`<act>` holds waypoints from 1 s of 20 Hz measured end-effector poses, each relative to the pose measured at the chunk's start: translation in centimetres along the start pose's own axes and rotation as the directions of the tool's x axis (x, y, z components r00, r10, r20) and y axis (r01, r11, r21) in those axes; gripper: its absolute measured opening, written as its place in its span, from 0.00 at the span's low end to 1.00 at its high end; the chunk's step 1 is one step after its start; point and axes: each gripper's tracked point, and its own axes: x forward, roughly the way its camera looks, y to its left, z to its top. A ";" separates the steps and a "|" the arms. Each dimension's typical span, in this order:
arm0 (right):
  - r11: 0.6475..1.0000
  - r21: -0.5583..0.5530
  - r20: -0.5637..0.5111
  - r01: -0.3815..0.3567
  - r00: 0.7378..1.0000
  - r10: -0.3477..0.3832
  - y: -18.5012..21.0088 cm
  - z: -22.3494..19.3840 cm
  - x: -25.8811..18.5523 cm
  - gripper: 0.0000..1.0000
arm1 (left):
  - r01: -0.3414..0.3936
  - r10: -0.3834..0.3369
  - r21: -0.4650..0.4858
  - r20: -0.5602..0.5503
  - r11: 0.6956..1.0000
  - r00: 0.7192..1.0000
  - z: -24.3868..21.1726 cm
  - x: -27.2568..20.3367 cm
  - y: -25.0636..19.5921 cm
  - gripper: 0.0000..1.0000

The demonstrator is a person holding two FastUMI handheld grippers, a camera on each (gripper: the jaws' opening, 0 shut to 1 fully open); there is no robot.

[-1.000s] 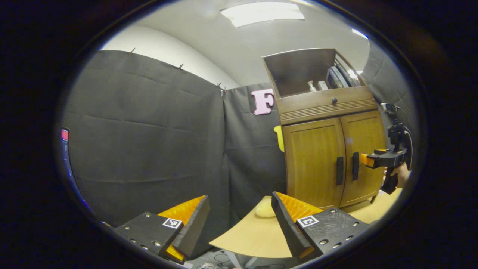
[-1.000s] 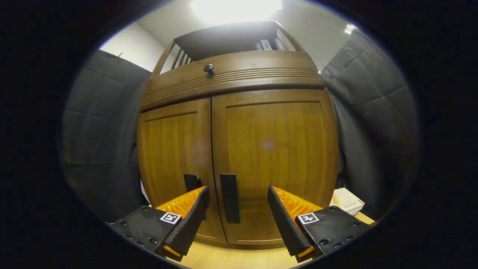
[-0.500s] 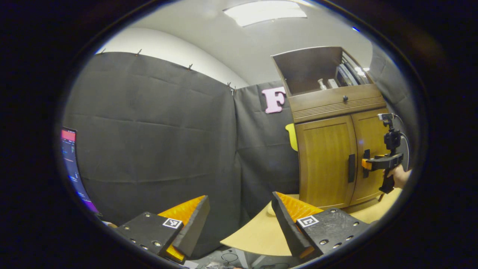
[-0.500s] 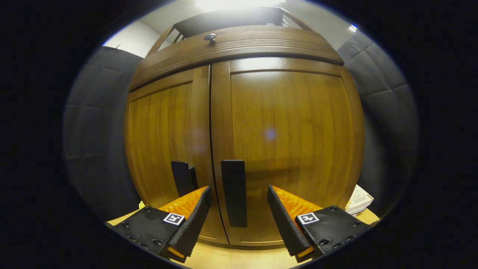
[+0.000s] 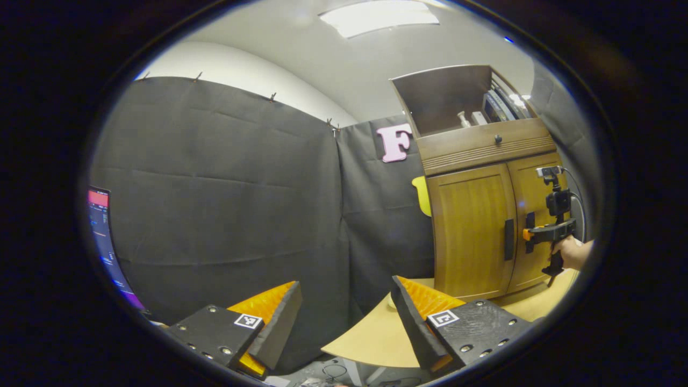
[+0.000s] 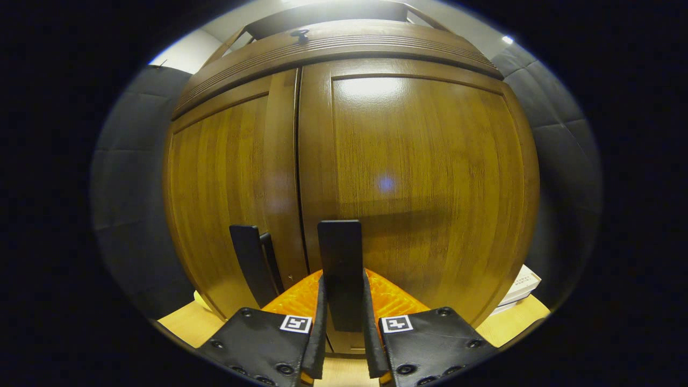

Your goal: Open the right door of the double-door shoe cabinet with the right hand, and open the left door with the left hand.

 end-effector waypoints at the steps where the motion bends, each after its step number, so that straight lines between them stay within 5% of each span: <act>1: 1.000 0.008 -0.003 -0.004 1.000 0.004 0.1 0.1 0.1 0.21 | 0.006 -0.006 -0.001 0.001 1.000 1.000 0.1 0.0 0.1 0.97; 20: 0.995 0.012 0.014 -0.099 0.995 0.099 -2.2 -1.0 -10.5 0.20 | 0.236 -0.234 -0.029 0.064 0.971 0.970 0.3 3.0 0.3 0.97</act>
